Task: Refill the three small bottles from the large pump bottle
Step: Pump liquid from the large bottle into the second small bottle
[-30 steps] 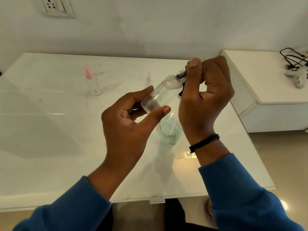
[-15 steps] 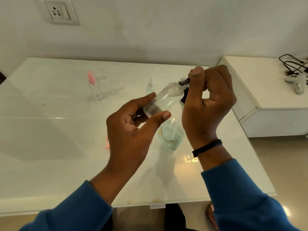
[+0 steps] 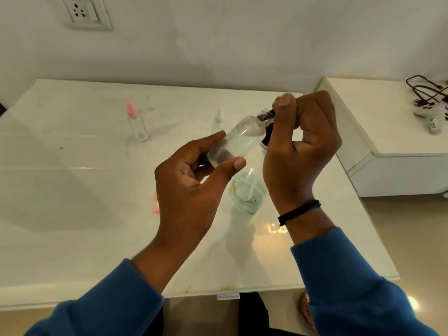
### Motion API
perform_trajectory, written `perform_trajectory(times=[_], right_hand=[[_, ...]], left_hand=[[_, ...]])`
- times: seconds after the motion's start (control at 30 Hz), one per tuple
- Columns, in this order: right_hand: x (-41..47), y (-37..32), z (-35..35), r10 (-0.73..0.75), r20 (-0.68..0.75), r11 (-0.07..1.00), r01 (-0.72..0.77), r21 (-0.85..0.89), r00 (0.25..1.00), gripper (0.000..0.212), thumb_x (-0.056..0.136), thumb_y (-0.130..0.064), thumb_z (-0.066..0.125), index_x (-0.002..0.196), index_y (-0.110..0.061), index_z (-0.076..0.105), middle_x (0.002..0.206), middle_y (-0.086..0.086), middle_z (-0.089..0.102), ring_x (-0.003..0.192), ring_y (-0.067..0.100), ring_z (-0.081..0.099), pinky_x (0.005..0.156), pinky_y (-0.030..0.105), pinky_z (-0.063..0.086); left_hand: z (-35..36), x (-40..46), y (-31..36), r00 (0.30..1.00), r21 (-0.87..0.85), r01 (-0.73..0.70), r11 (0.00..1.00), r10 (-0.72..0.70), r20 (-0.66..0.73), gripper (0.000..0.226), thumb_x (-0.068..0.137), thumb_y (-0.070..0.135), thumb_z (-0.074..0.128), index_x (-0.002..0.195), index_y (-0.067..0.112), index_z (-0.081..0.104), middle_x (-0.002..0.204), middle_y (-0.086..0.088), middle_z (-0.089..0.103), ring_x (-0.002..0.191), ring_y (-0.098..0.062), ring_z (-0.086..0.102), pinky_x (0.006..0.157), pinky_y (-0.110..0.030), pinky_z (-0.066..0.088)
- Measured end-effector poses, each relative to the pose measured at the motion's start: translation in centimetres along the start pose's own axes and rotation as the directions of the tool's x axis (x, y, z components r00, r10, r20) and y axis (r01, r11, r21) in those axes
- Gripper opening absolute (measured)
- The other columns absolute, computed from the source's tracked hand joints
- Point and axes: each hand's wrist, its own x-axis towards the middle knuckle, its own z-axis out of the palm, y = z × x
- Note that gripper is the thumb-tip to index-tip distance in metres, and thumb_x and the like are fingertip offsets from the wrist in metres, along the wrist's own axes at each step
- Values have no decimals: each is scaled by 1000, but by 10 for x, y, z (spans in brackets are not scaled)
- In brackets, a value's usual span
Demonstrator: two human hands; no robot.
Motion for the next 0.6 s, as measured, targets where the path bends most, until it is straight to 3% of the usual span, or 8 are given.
perform_trajectory(times=[0.1, 0.6], right_hand=[[0, 1, 0, 7, -5, 1000, -7, -9, 1000, 35, 98, -6, 59, 64, 0, 57, 71, 0, 50, 65, 32, 48, 58, 53, 41], [3, -4, 0, 7, -4, 1000, -7, -12, 1000, 36, 98, -8, 59, 63, 0, 57, 68, 4, 51, 65, 33, 47, 60, 53, 40]], left_hand=[[1, -1, 0, 1000, -14, 16, 1000, -16, -4, 41, 78, 17, 83, 117, 15, 72, 106, 5, 76, 98, -12, 74, 83, -19, 58], [1, 0, 0, 1000, -14, 10, 1000, -10, -5, 40, 78, 15, 83, 117, 14, 72, 106, 7, 76, 99, -10, 73, 83, -17, 57]])
